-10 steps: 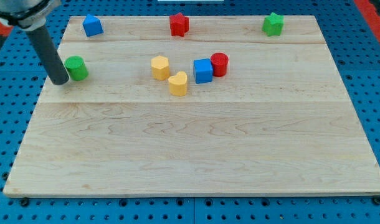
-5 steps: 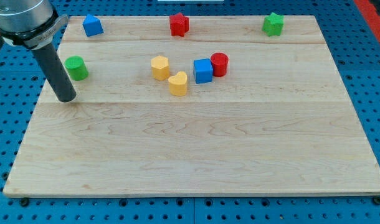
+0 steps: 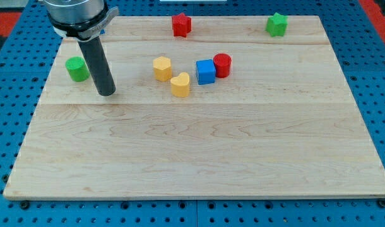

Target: Locate the red circle at the right side of the board

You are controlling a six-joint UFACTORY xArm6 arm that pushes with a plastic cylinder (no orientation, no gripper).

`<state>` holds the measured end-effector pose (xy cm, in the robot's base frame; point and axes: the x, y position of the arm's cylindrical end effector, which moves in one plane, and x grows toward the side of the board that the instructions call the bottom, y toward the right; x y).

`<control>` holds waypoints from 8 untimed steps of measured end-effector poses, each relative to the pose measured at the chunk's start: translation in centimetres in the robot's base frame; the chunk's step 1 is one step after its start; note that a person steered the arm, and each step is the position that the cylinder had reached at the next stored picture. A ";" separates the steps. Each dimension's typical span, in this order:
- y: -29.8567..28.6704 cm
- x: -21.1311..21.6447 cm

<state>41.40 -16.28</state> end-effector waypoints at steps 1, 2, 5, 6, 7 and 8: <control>0.0 -0.8; 0.0 -0.8; 0.0 -1.2; 0.3 -1.2; 0.4 -1.2; 0.4 -1.1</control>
<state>40.31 -15.90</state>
